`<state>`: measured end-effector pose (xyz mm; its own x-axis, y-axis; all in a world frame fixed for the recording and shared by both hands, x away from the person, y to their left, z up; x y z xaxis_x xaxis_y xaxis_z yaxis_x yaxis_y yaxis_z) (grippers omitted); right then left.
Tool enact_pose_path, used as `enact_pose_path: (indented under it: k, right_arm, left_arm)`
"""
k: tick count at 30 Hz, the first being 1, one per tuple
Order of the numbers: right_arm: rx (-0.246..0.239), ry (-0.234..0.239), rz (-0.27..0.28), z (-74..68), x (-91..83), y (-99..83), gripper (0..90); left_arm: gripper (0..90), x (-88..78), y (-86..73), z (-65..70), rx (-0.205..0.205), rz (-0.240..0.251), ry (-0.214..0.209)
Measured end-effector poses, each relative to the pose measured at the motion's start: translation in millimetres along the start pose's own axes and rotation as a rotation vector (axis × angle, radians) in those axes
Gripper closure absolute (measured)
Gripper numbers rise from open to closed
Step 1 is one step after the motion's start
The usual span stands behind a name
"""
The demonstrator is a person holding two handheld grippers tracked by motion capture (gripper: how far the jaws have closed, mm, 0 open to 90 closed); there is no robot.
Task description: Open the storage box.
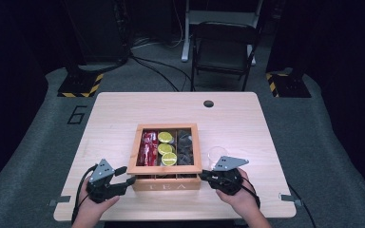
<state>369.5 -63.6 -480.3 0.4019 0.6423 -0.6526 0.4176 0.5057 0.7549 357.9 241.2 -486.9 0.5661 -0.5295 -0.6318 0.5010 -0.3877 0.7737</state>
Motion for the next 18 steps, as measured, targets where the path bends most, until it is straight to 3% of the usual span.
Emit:
enact_pose_path:
  k: [4, 8, 10, 13, 14, 15, 16, 18]
  right_arm:
    - [0.005, 0.001, 0.012, -0.2, -0.3, 1.2, 83.3]
    - [0.016, 0.008, 0.027, -0.1, -2.0, 2.4, 80.4]
    - [0.034, 0.004, 0.051, 0.8, -3.3, 3.4, 69.1]
    - [0.048, -0.013, 0.066, 2.4, -5.5, 4.6, 64.4]
    - [0.085, 0.0, 0.059, 5.1, -6.3, 5.1, 57.8]
    - [0.085, 0.0, 0.059, 5.1, -6.3, 5.1, 57.8]
    - [0.117, -0.026, 0.049, 8.1, -5.9, 5.2, 52.3]
    - [0.12, -0.037, 0.047, 8.5, -5.7, 6.8, 43.8]
  left_arm:
    - [43.0, 4.0, 6.0, -2.8, -0.03, -0.002, 0.012]
    - [42.8, 5.7, 9.5, -1.1, -0.009, -0.008, 0.026]
    - [42.8, 4.9, 13.0, 0.3, 0.02, -0.016, 0.043]
    - [42.8, 3.6, 16.2, 0.0, 0.015, -0.01, 0.041]
    - [42.8, 1.8, 20.0, -0.6, 0.004, -0.003, 0.034]
    - [42.8, 1.8, 20.0, -0.6, 0.004, -0.003, 0.034]
    - [42.7, -0.5, 24.3, -1.6, 0.005, 0.006, 0.033]
    - [42.7, -1.9, 27.1, -2.2, -0.004, 0.009, 0.031]
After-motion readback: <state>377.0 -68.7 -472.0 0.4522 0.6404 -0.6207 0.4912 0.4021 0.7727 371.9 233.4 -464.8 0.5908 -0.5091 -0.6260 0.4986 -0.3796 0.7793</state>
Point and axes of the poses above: each handheld gripper's, and its own axes: x roughly forward along the jaws, y roughly out of its top, z roughly to its right, the point moved 7 cm from there along x, roughly forward along the jaws, and after that the axes turned 6 degrees about -z, right-handed, at the moved point
